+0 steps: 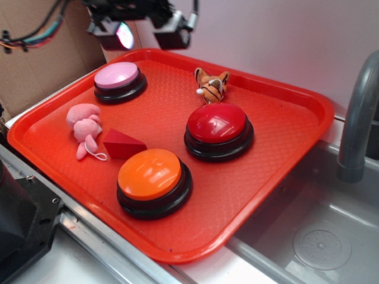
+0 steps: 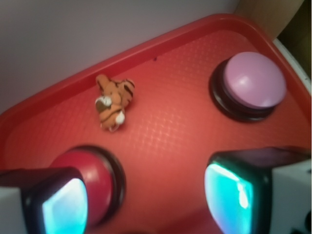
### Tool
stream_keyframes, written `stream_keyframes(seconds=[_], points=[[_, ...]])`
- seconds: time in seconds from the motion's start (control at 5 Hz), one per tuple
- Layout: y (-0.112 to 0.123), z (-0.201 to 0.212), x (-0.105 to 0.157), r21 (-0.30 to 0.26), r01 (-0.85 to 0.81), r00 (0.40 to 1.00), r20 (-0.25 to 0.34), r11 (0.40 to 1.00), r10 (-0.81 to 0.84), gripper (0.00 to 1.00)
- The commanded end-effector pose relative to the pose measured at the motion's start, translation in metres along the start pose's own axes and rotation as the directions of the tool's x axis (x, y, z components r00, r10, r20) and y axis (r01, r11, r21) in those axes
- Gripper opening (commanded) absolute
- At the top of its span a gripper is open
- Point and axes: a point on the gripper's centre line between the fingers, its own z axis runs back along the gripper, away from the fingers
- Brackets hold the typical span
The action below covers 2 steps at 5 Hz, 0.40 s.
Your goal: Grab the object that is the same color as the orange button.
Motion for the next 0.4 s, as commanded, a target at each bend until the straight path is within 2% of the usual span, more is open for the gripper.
stream_keyframes(seconds=[0.0, 0.2], points=[[-0.019, -0.043, 0.032, 0.021, -0.017, 0.998, 0.054, 1.000, 0.016, 1.00], [-0.027, -0.070, 0.046, 0.069, -0.016, 0.999, 0.035, 0.997, 0.013, 1.00]])
